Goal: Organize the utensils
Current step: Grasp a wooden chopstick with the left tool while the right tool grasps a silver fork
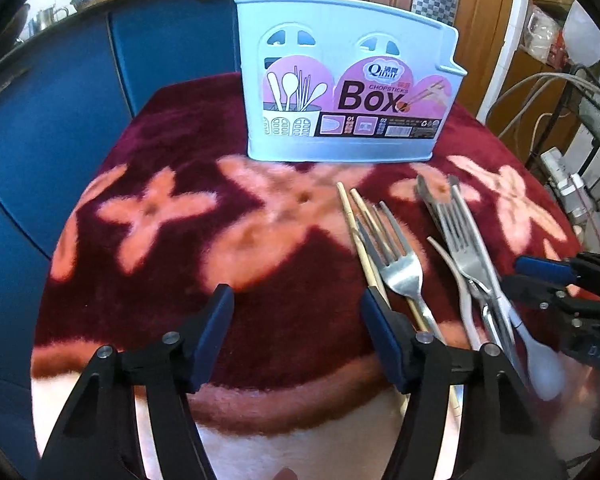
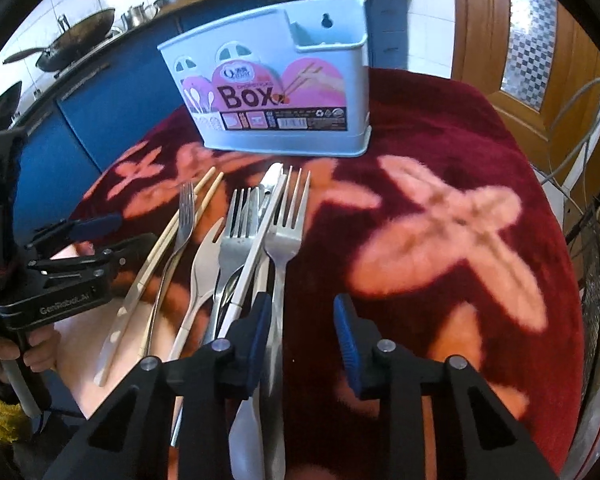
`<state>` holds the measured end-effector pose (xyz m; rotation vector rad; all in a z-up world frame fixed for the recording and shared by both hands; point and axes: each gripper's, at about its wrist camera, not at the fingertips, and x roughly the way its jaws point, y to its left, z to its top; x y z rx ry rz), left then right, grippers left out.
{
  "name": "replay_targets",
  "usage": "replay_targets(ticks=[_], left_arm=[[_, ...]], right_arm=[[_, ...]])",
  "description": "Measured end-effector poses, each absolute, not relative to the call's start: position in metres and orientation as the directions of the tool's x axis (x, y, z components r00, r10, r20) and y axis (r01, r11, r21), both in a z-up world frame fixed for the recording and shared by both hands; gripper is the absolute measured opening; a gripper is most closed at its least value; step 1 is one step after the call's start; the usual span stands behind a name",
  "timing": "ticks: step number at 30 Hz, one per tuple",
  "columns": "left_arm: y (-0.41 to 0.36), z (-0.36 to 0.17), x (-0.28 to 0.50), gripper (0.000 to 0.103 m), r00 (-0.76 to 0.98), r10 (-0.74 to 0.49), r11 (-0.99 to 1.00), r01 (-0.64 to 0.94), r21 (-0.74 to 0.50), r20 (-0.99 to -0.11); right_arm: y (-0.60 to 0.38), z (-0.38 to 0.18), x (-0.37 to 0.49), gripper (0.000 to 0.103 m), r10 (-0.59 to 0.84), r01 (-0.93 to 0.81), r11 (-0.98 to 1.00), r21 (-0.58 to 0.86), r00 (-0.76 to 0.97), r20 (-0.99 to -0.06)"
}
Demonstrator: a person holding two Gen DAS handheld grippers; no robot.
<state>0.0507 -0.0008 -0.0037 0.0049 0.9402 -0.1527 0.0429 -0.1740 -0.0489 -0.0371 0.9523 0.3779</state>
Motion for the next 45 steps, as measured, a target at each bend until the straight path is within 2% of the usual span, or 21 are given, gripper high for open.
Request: replay_targets(ticks=[4,12,15,16,21,26,29,35,38,40,42,45], left_arm=[[0.003,0.001,0.053,0.069,0.574,-0.181,0.982,0.144,-0.119,-0.798],[-0.008,-0.006,0.057,0.069,0.568,-0.125,0.988,0.147,-0.049,-0.813],[-0.006,-0.006,0.059,0.069,0.563,-0.114,0.988,0.148,-0.036,-0.819],[-0.006,-0.006,0.058,0.069,0.561,-0.111,0.988,0.152,-0.031,-0.82],[-0.013,-0.007,0.058,0.069,0.549,-0.08,0.985,0.174,0.02,-0.832],[-0.026,-0.011,0.073,0.068,0.512,-0.03,0.976,0.201,0.085,-0.858],[-0.029,-0.01,0.081,0.062,0.483,-0.042,0.971,0.224,0.077,-0.875],[-0.034,-0.006,0.097,0.039,0.397,-0.107,0.968,0.251,-0.004,-0.911],[-0.035,-0.007,0.101,0.034,0.378,-0.104,0.964,0.266,0.0,-0.92],[-0.037,-0.005,0.103,0.026,0.376,-0.103,0.963,0.271,0.003,-0.921],[-0.037,-0.003,0.1,0.011,0.379,-0.116,0.963,0.27,-0.01,-0.918],[-0.03,0.0,0.097,0.002,0.377,-0.173,0.964,0.256,-0.078,-0.91]], right_arm=[[-0.171,-0.048,0.046,0.032,0.287,-0.341,0.933,0.116,0.509,-0.812],[-0.164,-0.054,0.059,0.028,0.267,-0.338,0.936,0.103,0.486,-0.832],[-0.163,-0.051,0.059,0.01,0.239,-0.329,0.941,0.073,0.499,-0.833],[-0.165,-0.051,0.059,0.009,0.228,-0.32,0.945,0.066,0.504,-0.833],[-0.175,-0.052,0.064,0.008,0.248,-0.305,0.947,0.103,0.485,-0.839],[-0.17,-0.051,0.067,0.008,0.235,-0.325,0.942,0.081,0.468,-0.852],[-0.169,-0.051,0.072,0.008,0.24,-0.333,0.939,0.089,0.445,-0.863],[-0.165,-0.052,0.088,0.008,0.242,-0.349,0.932,0.102,0.388,-0.889],[-0.161,-0.053,0.094,0.009,0.225,-0.361,0.929,0.087,0.361,-0.905],[-0.158,-0.053,0.096,0.009,0.214,-0.363,0.928,0.079,0.349,-0.912],[-0.157,-0.052,0.096,0.009,0.208,-0.364,0.929,0.074,0.345,-0.915],[-0.159,-0.05,0.092,0.007,0.218,-0.363,0.929,0.079,0.363,-0.906]])
